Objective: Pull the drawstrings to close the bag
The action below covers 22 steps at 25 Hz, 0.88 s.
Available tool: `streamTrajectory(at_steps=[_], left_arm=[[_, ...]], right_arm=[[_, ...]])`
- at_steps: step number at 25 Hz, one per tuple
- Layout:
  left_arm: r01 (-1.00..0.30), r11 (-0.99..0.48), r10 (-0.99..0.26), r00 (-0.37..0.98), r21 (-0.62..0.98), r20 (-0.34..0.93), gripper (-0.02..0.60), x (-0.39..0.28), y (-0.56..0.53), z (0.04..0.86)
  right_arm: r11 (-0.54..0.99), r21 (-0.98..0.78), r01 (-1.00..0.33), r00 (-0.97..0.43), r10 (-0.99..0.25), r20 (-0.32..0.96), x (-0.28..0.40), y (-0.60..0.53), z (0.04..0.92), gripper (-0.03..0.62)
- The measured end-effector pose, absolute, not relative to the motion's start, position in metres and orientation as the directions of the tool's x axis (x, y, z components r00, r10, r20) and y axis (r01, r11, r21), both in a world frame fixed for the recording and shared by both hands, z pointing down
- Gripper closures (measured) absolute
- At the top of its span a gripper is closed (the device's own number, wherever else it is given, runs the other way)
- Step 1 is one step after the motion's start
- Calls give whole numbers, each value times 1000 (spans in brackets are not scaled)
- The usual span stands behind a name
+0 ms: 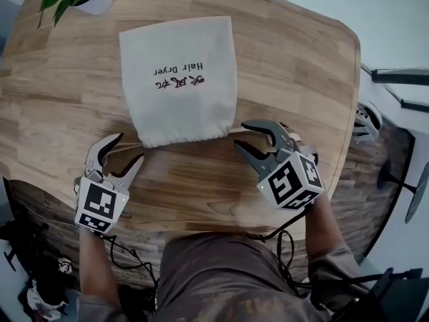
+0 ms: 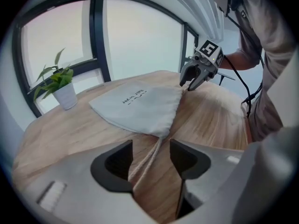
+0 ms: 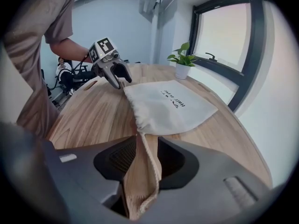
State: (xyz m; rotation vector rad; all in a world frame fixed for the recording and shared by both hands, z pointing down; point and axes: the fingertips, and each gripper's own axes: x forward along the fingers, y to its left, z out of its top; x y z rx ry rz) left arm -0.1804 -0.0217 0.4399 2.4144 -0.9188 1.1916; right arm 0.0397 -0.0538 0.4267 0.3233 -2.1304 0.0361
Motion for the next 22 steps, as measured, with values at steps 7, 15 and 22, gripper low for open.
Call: streamTrajectory(at_steps=[7,15,22], left_arm=[[-594,-801,-303,501,68,811,333,-174,-22,456],[-526,-848,-238,493,69,837,359,-176,-21,456],[-501,-864,-228,469,44,853,509,-175,-18,457]], right_arm=[[977,35,-210,-498,-138,856,37,-53,452,425],[984,-7,-181,-507,-87,857,36,-51,454,437],[982,12,-188,-472,-101,876,35,-50,454,548]])
